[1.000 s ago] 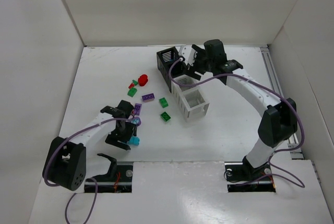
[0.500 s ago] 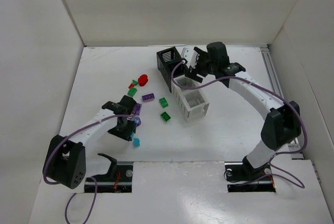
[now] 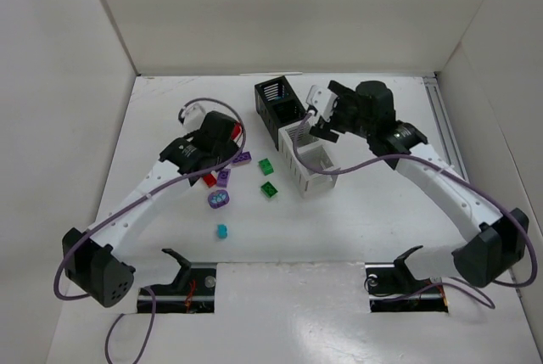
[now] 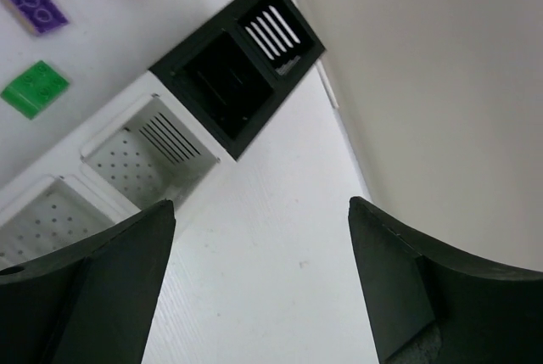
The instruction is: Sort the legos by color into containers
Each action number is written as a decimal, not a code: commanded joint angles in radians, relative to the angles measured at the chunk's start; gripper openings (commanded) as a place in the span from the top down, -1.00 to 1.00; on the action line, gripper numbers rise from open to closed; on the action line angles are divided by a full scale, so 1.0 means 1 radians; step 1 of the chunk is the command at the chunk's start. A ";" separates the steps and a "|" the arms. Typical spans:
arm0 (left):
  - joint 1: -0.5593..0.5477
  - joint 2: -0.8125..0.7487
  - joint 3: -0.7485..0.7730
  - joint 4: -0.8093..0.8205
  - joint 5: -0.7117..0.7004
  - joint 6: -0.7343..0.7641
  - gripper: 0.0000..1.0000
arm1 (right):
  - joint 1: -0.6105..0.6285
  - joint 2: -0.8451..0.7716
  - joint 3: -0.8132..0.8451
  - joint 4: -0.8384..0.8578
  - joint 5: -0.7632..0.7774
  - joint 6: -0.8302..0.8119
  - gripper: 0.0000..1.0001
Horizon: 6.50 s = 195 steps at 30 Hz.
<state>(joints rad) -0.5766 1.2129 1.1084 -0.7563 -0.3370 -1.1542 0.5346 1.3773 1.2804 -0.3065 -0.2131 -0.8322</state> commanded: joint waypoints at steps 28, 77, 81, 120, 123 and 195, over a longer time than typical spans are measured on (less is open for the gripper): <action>0.106 0.976 1.098 0.538 0.306 0.999 0.76 | -0.153 -0.301 -0.225 -0.005 0.124 0.071 -0.99; 0.034 -0.400 -0.096 0.035 -0.013 0.266 -1.00 | 0.607 0.426 -0.124 0.343 -0.339 -0.117 -0.85; 0.034 -0.424 -0.114 0.006 -0.002 0.243 -1.00 | 0.607 0.503 -0.115 0.402 -0.397 -0.094 -0.77; 0.034 -0.402 -0.171 0.021 0.019 0.223 -1.00 | 0.473 0.403 -0.096 0.524 -0.523 0.122 0.66; 0.034 -0.348 -0.171 0.063 0.019 0.237 -1.00 | 0.349 0.310 -0.084 0.442 -0.494 0.090 0.62; 0.385 0.324 -0.271 0.347 0.087 0.111 -0.56 | -0.056 0.097 -0.027 0.107 -0.103 0.102 -1.00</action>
<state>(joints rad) -0.2005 1.5127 0.8295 -0.4206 -0.2329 -0.9874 0.4847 1.5135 1.2694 -0.2432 -0.3393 -0.7544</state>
